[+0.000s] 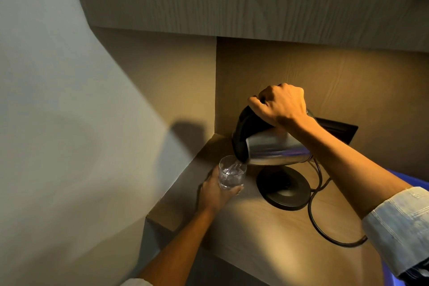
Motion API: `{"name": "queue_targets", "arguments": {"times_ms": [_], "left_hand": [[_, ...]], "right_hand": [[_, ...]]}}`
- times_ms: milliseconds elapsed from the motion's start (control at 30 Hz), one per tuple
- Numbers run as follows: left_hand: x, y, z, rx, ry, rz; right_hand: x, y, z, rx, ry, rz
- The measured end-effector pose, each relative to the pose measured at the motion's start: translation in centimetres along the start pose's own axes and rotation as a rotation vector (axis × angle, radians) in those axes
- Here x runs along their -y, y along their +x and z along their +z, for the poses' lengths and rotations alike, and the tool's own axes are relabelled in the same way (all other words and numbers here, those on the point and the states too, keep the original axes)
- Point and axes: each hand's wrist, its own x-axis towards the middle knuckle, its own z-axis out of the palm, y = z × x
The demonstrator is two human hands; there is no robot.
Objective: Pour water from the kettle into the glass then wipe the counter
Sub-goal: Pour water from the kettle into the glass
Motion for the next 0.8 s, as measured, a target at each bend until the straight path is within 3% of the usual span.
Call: {"name": "queue_targets", "arguments": {"times_ms": [367,800], "left_hand": [[0.1,-0.1,0.1,-0.008,-0.033,-0.006],[0.2,0.2,0.3,-0.006,0.005,-0.007]], "right_hand": [[0.2,-0.4,-0.2,-0.030,-0.008,-0.019],[-6.3,-4.6,1.5,-0.117,0.296,0.562]]}}
